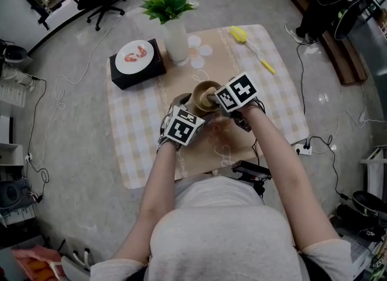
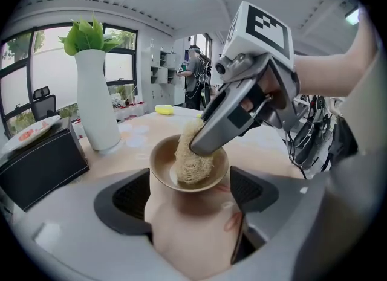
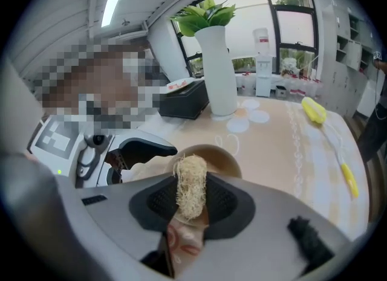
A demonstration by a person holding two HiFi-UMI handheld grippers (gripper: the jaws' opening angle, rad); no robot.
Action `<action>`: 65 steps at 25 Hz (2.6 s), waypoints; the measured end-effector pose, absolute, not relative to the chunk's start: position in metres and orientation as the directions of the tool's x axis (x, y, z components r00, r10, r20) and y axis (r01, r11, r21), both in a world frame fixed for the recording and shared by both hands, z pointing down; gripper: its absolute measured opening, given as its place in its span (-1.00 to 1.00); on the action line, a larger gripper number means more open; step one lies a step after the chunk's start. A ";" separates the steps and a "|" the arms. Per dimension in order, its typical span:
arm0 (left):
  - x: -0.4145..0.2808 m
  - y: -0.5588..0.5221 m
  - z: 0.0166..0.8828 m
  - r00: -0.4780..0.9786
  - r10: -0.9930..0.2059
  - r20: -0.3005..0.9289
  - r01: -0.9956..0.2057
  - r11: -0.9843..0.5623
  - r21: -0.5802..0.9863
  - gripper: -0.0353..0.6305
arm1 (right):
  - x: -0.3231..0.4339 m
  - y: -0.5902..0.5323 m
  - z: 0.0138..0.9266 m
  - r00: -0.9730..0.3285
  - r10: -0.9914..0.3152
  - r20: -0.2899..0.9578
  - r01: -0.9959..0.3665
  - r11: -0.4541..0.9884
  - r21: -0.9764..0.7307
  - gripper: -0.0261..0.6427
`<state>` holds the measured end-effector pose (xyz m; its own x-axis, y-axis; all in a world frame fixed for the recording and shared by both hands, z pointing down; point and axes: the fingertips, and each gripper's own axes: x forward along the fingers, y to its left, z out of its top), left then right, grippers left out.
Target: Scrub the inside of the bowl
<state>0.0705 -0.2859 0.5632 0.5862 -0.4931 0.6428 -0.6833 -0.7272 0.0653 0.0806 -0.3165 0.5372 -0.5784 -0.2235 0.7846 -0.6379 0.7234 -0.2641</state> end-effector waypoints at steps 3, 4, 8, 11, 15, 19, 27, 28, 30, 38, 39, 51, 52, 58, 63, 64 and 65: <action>0.070 -0.286 0.554 0.594 -0.510 0.622 -0.681 -0.731 0.051 0.38 | 0.077 -0.314 0.531 -0.614 -0.244 0.750 -0.647 0.700 -0.302 -0.61; 0.070 -0.286 0.550 0.598 -0.519 0.611 -0.680 -0.732 0.044 0.38 | 0.076 -0.313 0.528 -0.623 -0.255 0.739 -0.648 0.698 -0.305 -0.61; 0.069 -0.284 0.538 0.603 -0.544 0.584 -0.684 -0.729 0.027 0.37 | 0.073 -0.312 0.508 -0.646 -0.312 0.697 -0.654 0.697 -0.294 -0.61; 0.068 -0.281 0.530 0.603 -0.558 0.569 -0.691 -0.722 0.024 0.37 | 0.075 -0.311 0.494 -0.653 -0.357 0.668 -0.669 0.686 -0.288 -0.61; 0.071 -0.281 0.512 0.619 -0.587 0.522 -0.695 -0.719 0.015 0.34 | 0.079 -0.308 0.474 -0.664 -0.410 0.625 -0.680 0.678 -0.279 -0.61; 0.073 -0.277 0.499 0.620 -0.612 0.491 -0.696 -0.718 -0.018 0.21 | 0.085 -0.303 0.462 -0.662 -0.453 0.597 -0.694 0.672 -0.259 -0.61; 0.074 -0.276 0.471 0.606 -0.684 0.405 -0.733 -0.679 -0.050 -0.14 | 0.105 -0.303 0.431 -0.640 -0.621 0.452 -0.755 0.619 -0.218 -0.61; 0.074 -0.276 0.467 0.602 -0.693 0.397 -0.737 -0.673 -0.056 -0.19 | 0.107 -0.303 0.427 -0.636 -0.642 0.428 -0.762 0.611 -0.215 -0.61; 0.072 -0.275 0.461 0.593 -0.709 0.380 -0.745 -0.663 -0.073 -0.28 | 0.112 -0.302 0.422 -0.631 -0.674 0.384 -0.771 0.600 -0.214 -0.61; 0.071 -0.275 0.433 0.571 -0.770 0.283 -0.777 -0.619 -0.115 -0.55 | 0.118 -0.291 0.399 -0.614 -0.761 0.208 -0.787 0.610 -0.092 -0.61; 0.070 -0.275 0.427 0.566 -0.781 0.263 -0.786 -0.608 -0.112 -0.58 | 0.119 -0.290 0.395 -0.611 -0.769 0.186 -0.789 0.610 -0.068 -0.61; 0.063 -0.273 0.391 0.513 -0.852 0.105 -0.839 -0.523 -0.149 -0.88 | 0.110 -0.266 0.371 -0.591 -0.805 0.050 -0.797 0.593 0.116 -0.61; 0.063 -0.273 0.388 0.515 -0.852 0.090 -0.840 -0.523 -0.146 -0.88 | 0.110 -0.265 0.369 -0.588 -0.808 0.038 -0.799 0.587 0.126 -0.61; 0.062 -0.270 0.366 0.498 -0.867 -0.016 -0.860 -0.491 -0.142 -0.88 | 0.110 -0.259 0.355 -0.569 -0.822 -0.036 -0.814 0.556 0.166 -0.61; 0.060 -0.265 0.351 0.481 -0.870 -0.107 -0.873 -0.465 -0.146 -0.88 | 0.113 -0.258 0.350 -0.557 -0.828 -0.062 -0.824 0.542 0.161 -0.61; 0.060 -0.264 0.349 0.482 -0.869 -0.113 -0.873 -0.466 -0.146 -0.88 | 0.113 -0.258 0.349 -0.555 -0.829 -0.066 -0.826 0.540 0.159 -0.61; 0.060 -0.264 0.347 0.483 -0.868 -0.117 -0.873 -0.466 -0.145 -0.88 | 0.113 -0.258 0.348 -0.554 -0.830 -0.071 -0.828 0.539 0.156 -0.61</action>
